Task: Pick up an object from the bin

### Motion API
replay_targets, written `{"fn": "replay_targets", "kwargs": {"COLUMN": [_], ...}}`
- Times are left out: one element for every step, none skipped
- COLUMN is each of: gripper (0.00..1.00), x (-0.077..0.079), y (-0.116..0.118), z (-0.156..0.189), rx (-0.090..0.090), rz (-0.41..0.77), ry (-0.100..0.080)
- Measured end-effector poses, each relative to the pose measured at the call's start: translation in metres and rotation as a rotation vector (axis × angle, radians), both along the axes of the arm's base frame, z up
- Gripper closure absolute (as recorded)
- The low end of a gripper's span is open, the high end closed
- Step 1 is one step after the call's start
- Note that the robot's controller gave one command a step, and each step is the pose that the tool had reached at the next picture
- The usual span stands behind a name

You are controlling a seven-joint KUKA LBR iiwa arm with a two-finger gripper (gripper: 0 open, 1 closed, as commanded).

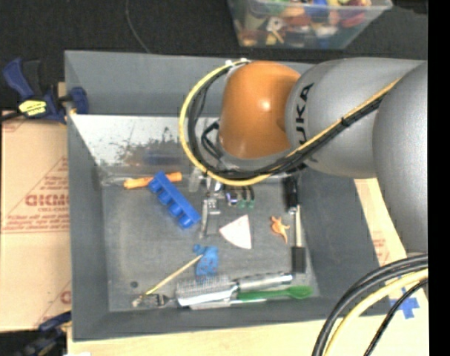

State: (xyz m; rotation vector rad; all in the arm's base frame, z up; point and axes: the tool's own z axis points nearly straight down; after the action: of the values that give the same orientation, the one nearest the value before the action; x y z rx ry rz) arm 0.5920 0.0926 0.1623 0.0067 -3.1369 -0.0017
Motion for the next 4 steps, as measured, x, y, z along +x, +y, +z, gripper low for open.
{"fn": "replay_targets", "kwargs": {"gripper": [0.00,0.00,0.00,0.00], "x": [0.002,0.033,0.046,0.034], "y": [0.000,0.016,0.014,0.014], "z": [0.005,-0.093,-0.019,-0.086], "rx": [0.001,0.002,0.006,0.000], "rz": [-0.003,-0.135,-0.478,-0.180], "ry": [-0.008,-0.005,-0.021,-0.003]}}
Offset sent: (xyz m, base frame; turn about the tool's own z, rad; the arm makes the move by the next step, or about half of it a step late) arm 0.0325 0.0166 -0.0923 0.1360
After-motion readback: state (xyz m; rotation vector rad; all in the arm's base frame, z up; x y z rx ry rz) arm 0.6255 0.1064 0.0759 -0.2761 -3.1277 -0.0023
